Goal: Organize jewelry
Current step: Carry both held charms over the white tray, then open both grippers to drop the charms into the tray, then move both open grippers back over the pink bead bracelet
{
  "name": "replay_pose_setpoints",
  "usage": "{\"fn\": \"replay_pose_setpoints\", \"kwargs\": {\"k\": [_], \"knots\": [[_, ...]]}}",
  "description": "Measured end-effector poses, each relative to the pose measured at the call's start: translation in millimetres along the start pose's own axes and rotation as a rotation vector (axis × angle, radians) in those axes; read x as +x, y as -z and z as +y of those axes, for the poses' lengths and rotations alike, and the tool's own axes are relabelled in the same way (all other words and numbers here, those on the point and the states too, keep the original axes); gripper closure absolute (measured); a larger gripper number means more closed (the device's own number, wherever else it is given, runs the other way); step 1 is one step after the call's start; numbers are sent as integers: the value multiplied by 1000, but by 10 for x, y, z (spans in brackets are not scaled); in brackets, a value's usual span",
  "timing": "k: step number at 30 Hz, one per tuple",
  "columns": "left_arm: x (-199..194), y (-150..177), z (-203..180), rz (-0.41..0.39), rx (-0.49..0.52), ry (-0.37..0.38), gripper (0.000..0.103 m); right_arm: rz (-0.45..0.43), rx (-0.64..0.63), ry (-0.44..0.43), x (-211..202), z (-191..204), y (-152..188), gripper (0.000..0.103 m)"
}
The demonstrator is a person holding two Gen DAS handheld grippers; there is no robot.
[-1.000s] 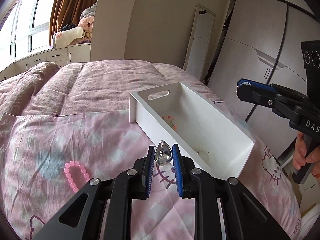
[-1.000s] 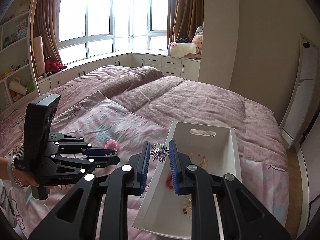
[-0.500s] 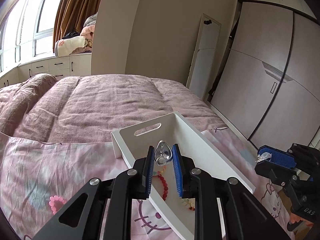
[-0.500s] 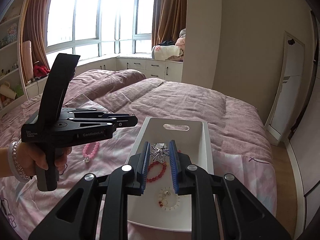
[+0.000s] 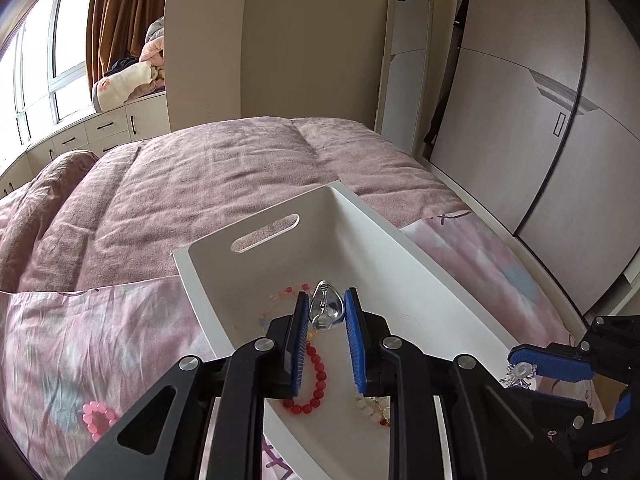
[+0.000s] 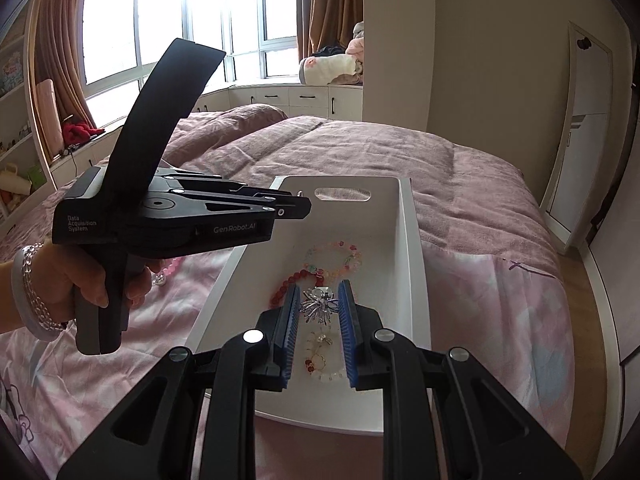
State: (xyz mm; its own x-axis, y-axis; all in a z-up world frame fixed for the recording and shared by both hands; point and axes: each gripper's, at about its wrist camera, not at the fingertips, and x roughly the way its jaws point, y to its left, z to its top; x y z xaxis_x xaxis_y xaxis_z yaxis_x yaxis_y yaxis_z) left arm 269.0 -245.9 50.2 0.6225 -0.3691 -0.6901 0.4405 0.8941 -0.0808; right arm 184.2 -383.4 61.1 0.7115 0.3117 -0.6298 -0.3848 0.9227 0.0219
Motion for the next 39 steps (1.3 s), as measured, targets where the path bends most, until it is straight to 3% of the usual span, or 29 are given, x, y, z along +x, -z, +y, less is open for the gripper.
{"fn": "replay_pose_setpoints", "kwargs": {"k": [6, 8, 10, 13, 18, 22, 23, 25, 28, 39], "knots": [[179, 14, -117, 19, 20, 0, 79, 17, 7, -12, 86, -28, 63, 82], [187, 3, -156, 6, 24, -2, 69, 16, -5, -8, 80, -5, 81, 82], [155, 1, -195, -22, 32, -10, 50, 16, -26, -4, 76, 20, 97, 81], [108, -18, -203, -51, 28, 1, 48, 14, -37, 8, 85, 39, 104, 69], [-2, -54, -97, -77, -12, 13, 47, 7, -30, 15, 60, 23, 75, 65], [-122, -60, 8, -93, -33, 6, 46, -14, -31, 29, 0, 48, 36, 51], [-157, -63, 36, -96, -41, 9, 43, -19, -33, 35, -11, 59, 22, 45], [-266, -65, 123, -108, -83, 26, 25, -29, -31, 48, -49, 95, -6, 37], [-443, -66, 247, -139, -140, 43, 21, -38, -39, 58, -108, 151, -47, 34], [-1027, -52, 567, -205, -147, -17, 11, -93, -86, 86, -375, 442, -255, 21]]}}
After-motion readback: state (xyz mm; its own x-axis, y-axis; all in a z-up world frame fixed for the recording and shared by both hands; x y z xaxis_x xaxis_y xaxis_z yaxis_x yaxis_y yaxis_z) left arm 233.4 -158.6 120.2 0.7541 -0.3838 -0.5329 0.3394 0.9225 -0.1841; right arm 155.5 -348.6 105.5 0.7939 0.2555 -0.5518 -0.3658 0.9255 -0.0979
